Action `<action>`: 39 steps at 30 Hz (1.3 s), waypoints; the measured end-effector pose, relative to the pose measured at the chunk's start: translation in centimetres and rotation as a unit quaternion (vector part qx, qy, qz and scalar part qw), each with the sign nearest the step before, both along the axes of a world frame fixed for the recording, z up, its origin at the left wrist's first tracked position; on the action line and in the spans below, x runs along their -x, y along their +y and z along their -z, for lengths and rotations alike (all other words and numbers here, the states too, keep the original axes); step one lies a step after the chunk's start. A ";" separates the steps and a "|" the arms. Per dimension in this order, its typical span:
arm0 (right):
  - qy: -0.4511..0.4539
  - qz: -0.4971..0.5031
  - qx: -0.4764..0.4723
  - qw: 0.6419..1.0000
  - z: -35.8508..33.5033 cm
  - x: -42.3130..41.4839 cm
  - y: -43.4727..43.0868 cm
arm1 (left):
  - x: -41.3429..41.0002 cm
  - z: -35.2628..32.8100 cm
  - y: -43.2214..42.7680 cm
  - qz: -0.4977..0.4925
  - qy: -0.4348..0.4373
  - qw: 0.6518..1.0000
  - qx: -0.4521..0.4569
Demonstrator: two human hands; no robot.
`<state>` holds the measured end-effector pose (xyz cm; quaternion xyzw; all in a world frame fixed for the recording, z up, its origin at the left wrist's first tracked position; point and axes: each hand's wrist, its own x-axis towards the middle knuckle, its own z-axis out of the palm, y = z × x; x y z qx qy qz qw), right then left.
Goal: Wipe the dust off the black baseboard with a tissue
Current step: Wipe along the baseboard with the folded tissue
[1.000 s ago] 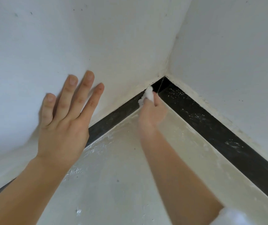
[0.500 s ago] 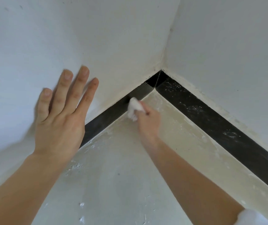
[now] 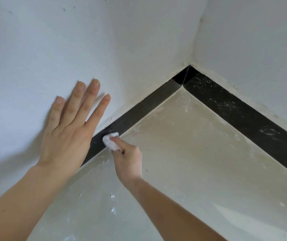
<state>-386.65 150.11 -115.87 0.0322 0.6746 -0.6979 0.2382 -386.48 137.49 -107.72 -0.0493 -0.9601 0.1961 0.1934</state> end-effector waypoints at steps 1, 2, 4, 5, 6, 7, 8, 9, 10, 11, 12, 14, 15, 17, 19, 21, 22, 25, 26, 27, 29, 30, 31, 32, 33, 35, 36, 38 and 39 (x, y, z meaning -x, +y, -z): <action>0.020 -0.040 -0.012 0.999 0.2 0.0 0.9 | -0.3 -0.2 -0.2 -0.005 -0.001 1.000 0.004; 0.031 -0.032 -0.018 0.999 0.1 0.4 1.6 | -0.6 -0.4 -0.3 -0.011 -0.002 1.000 0.008; 0.034 0.081 -0.018 0.996 -0.1 2.3 2.9 | -1.3 -0.8 -0.6 -0.026 -0.003 1.000 0.017; 0.034 0.144 -0.020 0.989 0.0 3.4 3.3 | -1.6 -1.0 -0.8 -0.031 -0.004 0.999 0.021; 0.029 0.192 -0.024 0.981 -0.1 4.6 3.4 | -2.0 -1.1 -1.1 -0.036 -0.004 0.999 0.022; 0.015 0.227 -0.028 0.973 -0.3 5.6 3.3 | -2.4 -1.2 -1.4 -0.040 -0.004 0.999 0.021; -0.006 0.254 -0.027 0.967 -0.4 6.5 2.8 | -2.7 -1.4 -1.7 -0.043 -0.005 0.999 0.019; -0.028 0.274 -0.025 0.961 -0.5 6.9 2.1 | -3.0 -1.6 -2.0 -0.045 -0.007 0.999 0.017; -0.051 0.290 -0.024 0.956 -0.7 6.9 1.2 | -3.2 -1.7 -2.2 -0.045 -0.009 0.999 0.012; -0.075 0.300 -0.025 0.950 -0.8 6.5 0.2 | -3.4 -1.8 -2.4 -0.044 -0.011 0.999 0.005; -0.097 0.308 -0.029 0.946 -1.2 5.7 -0.9 | -3.5 -1.9 -2.5 -0.042 -0.013 0.999 -0.005; -0.110 0.300 -0.047 0.946 -1.5 3.2 -2.8 | -3.5 -2.0 -2.4 -0.037 -0.012 0.999 -0.015; -0.102 0.279 -0.053 0.953 -1.5 1.7 -3.6 | -3.5 -1.9 -2.4 -0.037 -0.009 0.999 -0.016; -0.090 0.218 -0.042 0.971 -1.1 -1.5 -4.8 | -3.4 -1.8 -2.3 -0.036 -0.007 0.999 -0.012; -0.098 0.116 -0.037 0.988 -0.6 -3.6 -4.8 | -3.5 -1.8 -2.4 -0.032 -0.006 0.999 0.002; -0.106 0.012 -0.055 0.993 -0.1 -3.8 -3.8 | -3.6 -2.0 -2.8 -0.023 -0.009 1.000 0.006; -0.098 0.006 -0.072 0.993 -0.1 -3.4 -3.1 | -3.8 -2.1 -2.9 -0.016 -0.013 1.000 0.005; -0.036 0.152 -0.114 0.981 -0.1 -0.5 -0.8 | -4.2 -2.2 -3.3 -0.001 -0.011 1.000 0.001; -0.021 0.202 -0.107 0.973 -0.4 0.5 -0.5 | -4.4 -2.3 -3.4 0.002 -0.013 1.000 -0.003; -0.006 0.229 -0.096 0.969 -0.8 1.2 -0.6 | -4.5 -2.3 -3.5 0.004 -0.016 1.000 -0.005; 0.036 0.209 -0.091 0.973 -1.5 1.3 -2.0 | -4.7 -2.3 -3.7 0.005 -0.020 1.000 0.002; 0.060 0.184 -0.104 0.975 -1.5 0.6 -3.1 | -4.8 -2.3 -3.8 0.004 -0.021 1.000 0.004; 0.078 0.163 -0.122 0.976 -1.4 -0.6 -4.2 | -4.8 -2.3 -3.8 0.005 -0.021 1.000 0.004; 0.088 0.140 -0.137 0.977 -1.2 -2.0 -5.2 | -4.8 -2.3 -3.8 0.008 -0.017 1.000 0.003; 0.099 0.106 -0.140 0.980 -0.8 -3.4 -5.8 | -4.8 -2.3 -3.7 0.013 -0.011 1.000 0.002; 0.139 -0.014 -0.144 0.980 0.4 -5.7 -6.5 | -4.6 -2.4 -3.5 0.019 -0.006 1.000 -0.004; 0.167 -0.079 -0.152 0.971 1.0 -6.5 -6.5 | -4.6 -2.5 -3.5 0.018 -0.011 1.000 -0.001; 0.198 -0.168 -0.176 0.950 1.5 -7.1 -6.1 | -4.7 -2.5 -3.8 0.015 -0.011 1.000 0.014; 0.195 -0.173 -0.181 0.949 1.3 -6.8 -5.7 | -4.8 -2.5 -4.0 0.016 -0.009 1.000 0.020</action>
